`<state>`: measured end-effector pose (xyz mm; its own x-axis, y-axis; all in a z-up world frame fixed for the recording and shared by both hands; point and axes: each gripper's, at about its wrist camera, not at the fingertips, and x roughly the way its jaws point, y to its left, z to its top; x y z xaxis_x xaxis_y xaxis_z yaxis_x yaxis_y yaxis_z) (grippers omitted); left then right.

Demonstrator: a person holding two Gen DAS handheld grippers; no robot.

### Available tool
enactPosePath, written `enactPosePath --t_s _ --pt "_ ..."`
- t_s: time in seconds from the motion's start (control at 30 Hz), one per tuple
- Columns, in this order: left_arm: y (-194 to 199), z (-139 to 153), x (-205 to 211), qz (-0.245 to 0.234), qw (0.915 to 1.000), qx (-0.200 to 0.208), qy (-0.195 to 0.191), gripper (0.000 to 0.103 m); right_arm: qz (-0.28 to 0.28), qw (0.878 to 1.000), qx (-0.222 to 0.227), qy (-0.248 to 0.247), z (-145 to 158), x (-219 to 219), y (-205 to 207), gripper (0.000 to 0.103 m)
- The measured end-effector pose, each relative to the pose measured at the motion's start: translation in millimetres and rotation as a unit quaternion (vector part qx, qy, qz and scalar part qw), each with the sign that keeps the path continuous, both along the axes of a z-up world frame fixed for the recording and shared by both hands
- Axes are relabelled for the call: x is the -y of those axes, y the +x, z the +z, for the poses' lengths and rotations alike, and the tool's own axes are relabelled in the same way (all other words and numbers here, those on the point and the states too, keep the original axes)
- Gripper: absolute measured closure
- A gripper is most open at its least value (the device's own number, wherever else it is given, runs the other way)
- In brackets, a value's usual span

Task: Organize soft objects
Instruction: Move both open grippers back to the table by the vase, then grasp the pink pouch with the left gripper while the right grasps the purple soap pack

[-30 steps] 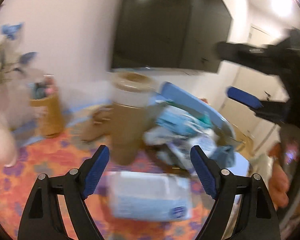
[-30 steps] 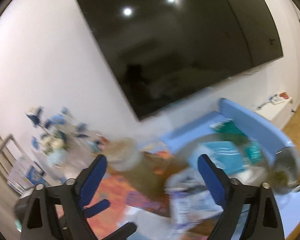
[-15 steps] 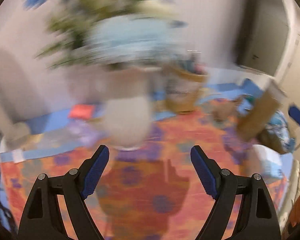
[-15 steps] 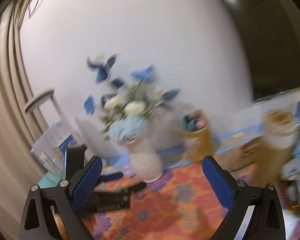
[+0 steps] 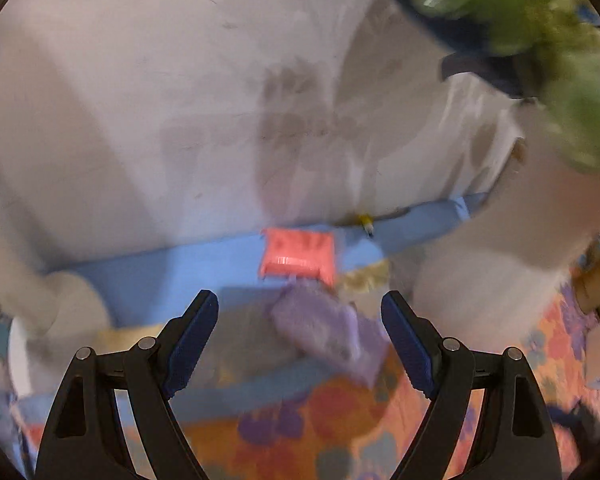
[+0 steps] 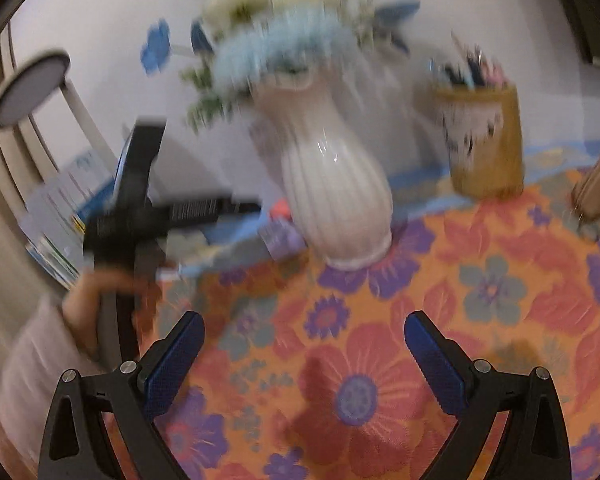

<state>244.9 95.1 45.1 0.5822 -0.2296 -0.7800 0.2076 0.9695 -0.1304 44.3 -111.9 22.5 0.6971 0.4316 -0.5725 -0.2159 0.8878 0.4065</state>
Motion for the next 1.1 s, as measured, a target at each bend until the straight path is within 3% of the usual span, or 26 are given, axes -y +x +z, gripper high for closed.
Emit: enactPosePath --t_s 0.13,0.27,0.37,0.43,0.47,0.5,0.7,0.83,0.93,1.03,1.1 --pt "31.0 -21.1 6.5 -0.005 0.9997 -0.018 -0.016 0.023 0.007 0.999 -0.047 0.018 -34.2 4.6 6.5 0.003" --pt "47.9 -42.7 -0.3 0.017 0.9984 -0.048 -0.024 0.021 -0.001 0.998 -0.046 0.046 -38.2 15.3 5.9 0.003" --pt "43.1 -45.4 4.8 -0.005 0.9995 -0.029 -0.014 0.024 0.003 0.998 -0.047 0.04 -39.4 13.5 6.3 0.003" --pt "33.5 -44.4 12.0 -0.018 0.9997 -0.014 0.001 0.049 0.005 0.998 -0.048 0.037 -39.6 12.9 5.7 0.003" --pt "27.8 -43.1 16.1 -0.032 0.9994 -0.013 -0.002 0.068 0.005 0.998 -0.048 0.038 -37.6 12.7 6.2 0.003" --pt "22.8 -42.6 18.5 -0.038 0.9991 -0.017 -0.006 0.072 0.005 0.998 -0.048 0.04 -36.6 12.8 7.5 0.003" --pt "-30.7 -29.4 9.8 -0.026 0.9984 -0.023 -0.044 0.072 0.003 0.998 -0.047 0.044 -35.4 12.4 8.1 0.003" --pt "-81.6 -31.2 7.3 -0.053 0.9937 -0.076 -0.064 0.072 0.001 0.998 -0.046 0.045 -34.7 13.4 6.7 0.003" --pt "-106.2 -28.8 -3.6 -0.07 0.9898 -0.089 -0.087 0.072 0.0 0.998 -0.044 0.043 -33.3 13.4 6.0 0.003" --pt "-120.0 -21.4 -28.9 -0.035 0.9917 -0.067 -0.104 0.066 0.0 0.998 -0.04 0.039 -31.3 12.5 4.9 0.003" --pt "-105.7 -16.0 -40.7 -0.008 0.9947 -0.04 -0.094 0.061 0.0 0.999 -0.033 0.027 -27.8 7.8 3.1 0.003"
